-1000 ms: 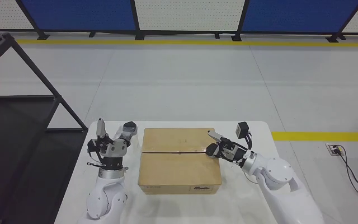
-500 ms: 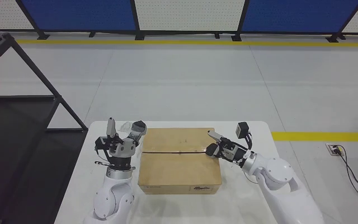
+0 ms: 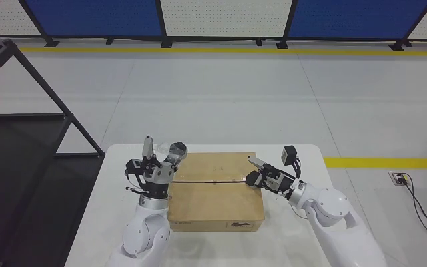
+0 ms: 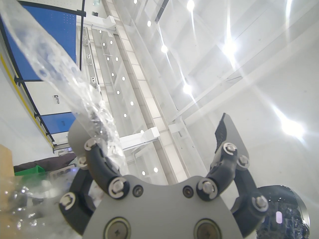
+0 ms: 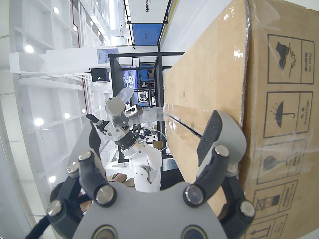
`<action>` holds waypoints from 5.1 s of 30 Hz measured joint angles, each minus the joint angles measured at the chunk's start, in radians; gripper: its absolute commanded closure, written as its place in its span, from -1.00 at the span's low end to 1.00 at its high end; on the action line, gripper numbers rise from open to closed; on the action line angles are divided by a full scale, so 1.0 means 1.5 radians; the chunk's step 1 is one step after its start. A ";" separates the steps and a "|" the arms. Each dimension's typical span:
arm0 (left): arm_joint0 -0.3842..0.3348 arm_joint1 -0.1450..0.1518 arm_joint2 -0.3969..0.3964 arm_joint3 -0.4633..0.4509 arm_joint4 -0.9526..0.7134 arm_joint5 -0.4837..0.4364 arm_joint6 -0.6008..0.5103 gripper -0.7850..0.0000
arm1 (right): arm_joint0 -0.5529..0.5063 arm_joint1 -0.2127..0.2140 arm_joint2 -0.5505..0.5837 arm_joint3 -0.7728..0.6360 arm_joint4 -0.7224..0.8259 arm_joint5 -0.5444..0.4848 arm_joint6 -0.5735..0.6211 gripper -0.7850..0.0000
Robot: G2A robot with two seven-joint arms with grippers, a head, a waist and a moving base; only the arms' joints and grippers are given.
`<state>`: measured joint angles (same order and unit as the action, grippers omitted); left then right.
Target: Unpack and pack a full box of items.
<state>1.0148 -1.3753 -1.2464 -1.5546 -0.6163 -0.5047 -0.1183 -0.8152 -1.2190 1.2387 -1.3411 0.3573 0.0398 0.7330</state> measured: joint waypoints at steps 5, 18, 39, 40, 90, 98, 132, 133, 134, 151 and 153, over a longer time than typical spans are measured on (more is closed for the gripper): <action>-0.006 -0.005 0.013 0.010 0.011 0.007 0.000 -1.00 | 0.000 0.000 0.000 0.000 0.000 0.000 0.000 -1.00; -0.002 -0.016 0.039 0.000 0.062 0.020 0.006 -1.00 | 0.000 0.000 0.000 0.000 0.000 0.000 0.000 -1.00; -0.014 -0.036 0.084 0.020 0.115 0.051 0.004 -1.00 | 0.000 0.000 0.000 0.000 0.000 0.000 0.000 -1.00; -0.014 -0.036 0.085 0.021 0.117 0.051 0.004 -1.00 | 0.000 0.000 0.000 0.000 0.000 0.000 0.000 -1.00; 0.197 0.021 -0.325 -0.113 -0.074 0.261 -0.342 -1.00 | 0.000 0.000 0.000 0.000 0.000 0.000 0.000 -1.00; 0.179 0.032 -0.365 -0.095 -0.063 0.345 -0.367 -1.00 | 0.000 0.000 0.000 0.000 0.000 0.000 0.000 -1.00; 0.141 0.048 -0.270 -0.037 0.011 0.417 -0.329 -1.00 | 0.000 0.000 0.000 0.000 0.000 0.000 0.000 -1.00; 0.139 0.048 -0.267 -0.035 0.010 0.417 -0.327 -1.00 | 0.000 0.000 0.000 0.000 0.000 0.000 0.000 -1.00; 0.137 0.048 -0.264 -0.033 0.009 0.416 -0.325 -1.00 | 0.000 0.000 0.000 0.000 0.000 0.000 0.000 -1.00; 0.113 0.051 -0.239 -0.016 -0.012 0.397 -0.291 -1.00 | -0.017 0.002 0.000 -0.022 -0.011 0.001 -0.010 -1.00; 0.107 0.050 -0.235 -0.013 -0.015 0.394 -0.280 -1.00 | -0.018 0.002 0.000 -0.023 -0.011 0.004 -0.011 -1.00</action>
<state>1.1749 -1.2997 -1.5992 -1.5748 -0.6390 0.0867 -0.5388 -0.8416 -1.2163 1.2394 -1.3763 0.3403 0.0451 0.7171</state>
